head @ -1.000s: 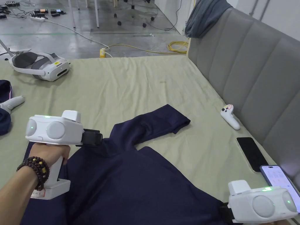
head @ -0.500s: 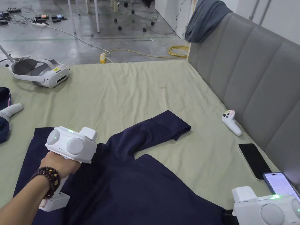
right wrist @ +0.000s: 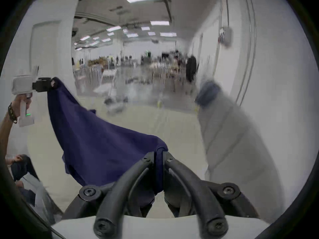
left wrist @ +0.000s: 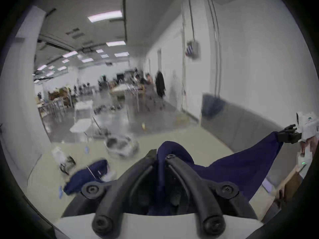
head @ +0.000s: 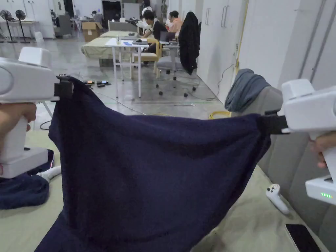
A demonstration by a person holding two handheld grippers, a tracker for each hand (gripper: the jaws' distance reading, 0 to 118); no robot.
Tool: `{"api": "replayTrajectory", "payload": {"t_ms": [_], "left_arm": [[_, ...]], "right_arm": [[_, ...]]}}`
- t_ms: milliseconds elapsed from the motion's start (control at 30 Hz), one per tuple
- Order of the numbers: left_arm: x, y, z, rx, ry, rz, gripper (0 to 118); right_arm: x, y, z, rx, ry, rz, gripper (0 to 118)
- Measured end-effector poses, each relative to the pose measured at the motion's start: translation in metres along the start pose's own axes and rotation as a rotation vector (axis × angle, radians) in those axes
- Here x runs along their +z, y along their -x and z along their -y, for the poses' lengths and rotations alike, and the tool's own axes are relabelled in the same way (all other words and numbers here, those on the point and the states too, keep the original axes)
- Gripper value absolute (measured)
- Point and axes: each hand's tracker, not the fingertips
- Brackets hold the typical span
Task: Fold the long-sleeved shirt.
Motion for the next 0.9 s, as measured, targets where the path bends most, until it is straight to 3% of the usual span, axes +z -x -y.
{"api": "replayTrajectory", "payload": {"t_ms": [167,233,367,633,900], "left_arm": [[0.023,0.016,-0.099,0.062,-0.123,-0.090,8],[0.027,0.019,-0.129,0.070,-0.141,-0.127,8],[0.014,0.045,-0.188,0.080,-0.156,-0.175,8],[0.023,0.047,-0.245,0.118,-0.304,-0.198,8],[0.014,0.051,-0.272,0.115,-0.355,-0.185,8]], "right_arm": [[-0.005,-0.008,-0.143,-0.026,-0.157,0.021,7],[-0.007,-0.003,-0.183,-0.034,-0.192,0.013,7],[-0.014,0.012,-0.244,-0.007,-0.237,0.088,7],[-0.010,0.016,-0.308,-0.161,-0.432,0.143,7],[-0.006,0.015,-0.327,-0.148,-0.484,0.167,6]]}}
